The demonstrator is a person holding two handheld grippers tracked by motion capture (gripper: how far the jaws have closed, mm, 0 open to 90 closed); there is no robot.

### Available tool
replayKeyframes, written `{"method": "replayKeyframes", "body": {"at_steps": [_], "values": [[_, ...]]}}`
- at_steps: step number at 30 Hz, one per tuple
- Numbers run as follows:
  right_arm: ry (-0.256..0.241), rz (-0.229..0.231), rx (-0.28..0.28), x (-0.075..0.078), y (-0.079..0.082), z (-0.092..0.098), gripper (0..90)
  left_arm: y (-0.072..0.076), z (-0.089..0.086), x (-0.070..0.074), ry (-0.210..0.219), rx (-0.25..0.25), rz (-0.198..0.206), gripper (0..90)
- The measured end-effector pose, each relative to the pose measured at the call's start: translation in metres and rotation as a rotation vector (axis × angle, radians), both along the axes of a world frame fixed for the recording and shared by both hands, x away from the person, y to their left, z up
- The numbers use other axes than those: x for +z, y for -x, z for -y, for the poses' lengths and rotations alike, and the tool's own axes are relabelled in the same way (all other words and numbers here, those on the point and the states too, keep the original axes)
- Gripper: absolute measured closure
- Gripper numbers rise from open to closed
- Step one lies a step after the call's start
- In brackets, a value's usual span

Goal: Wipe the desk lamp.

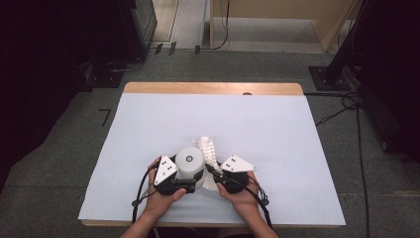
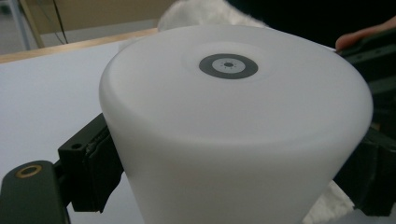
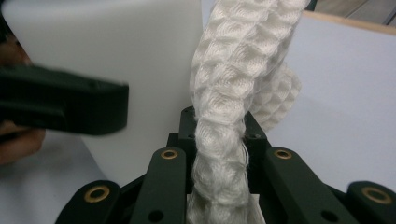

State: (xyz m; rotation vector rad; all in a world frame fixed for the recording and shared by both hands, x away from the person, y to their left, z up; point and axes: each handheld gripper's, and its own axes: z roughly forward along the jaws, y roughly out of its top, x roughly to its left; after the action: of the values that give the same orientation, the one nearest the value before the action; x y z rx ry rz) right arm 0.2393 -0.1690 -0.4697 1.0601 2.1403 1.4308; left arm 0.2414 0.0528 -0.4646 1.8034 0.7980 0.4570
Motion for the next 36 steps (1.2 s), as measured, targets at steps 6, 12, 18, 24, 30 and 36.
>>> {"method": "replayKeyframes", "body": {"at_steps": [6,12,18,24,30,36], "values": [[-0.043,0.087,-0.001,0.021,0.008,0.007,76.8,-0.001,0.001,0.002,-0.006,-0.021,0.009,8.9],[-0.019,0.088,0.05,0.017,0.011,-0.002,76.8,-0.011,-0.018,0.009,0.073,0.014,-0.009,8.9],[0.018,0.014,0.078,-0.002,0.006,-0.011,76.8,-0.013,-0.029,0.016,0.117,0.018,-0.003,9.0],[-0.006,0.002,0.044,-0.002,0.001,-0.003,76.9,-0.009,-0.018,0.013,0.078,-0.047,0.007,9.0],[-0.047,0.075,0.047,0.015,0.009,0.002,76.9,-0.013,-0.015,0.007,0.054,-0.044,-0.011,8.9],[-0.012,0.07,0.078,0.009,0.011,-0.005,76.9,-0.017,-0.026,0.011,0.086,-0.016,-0.009,9.0]]}}
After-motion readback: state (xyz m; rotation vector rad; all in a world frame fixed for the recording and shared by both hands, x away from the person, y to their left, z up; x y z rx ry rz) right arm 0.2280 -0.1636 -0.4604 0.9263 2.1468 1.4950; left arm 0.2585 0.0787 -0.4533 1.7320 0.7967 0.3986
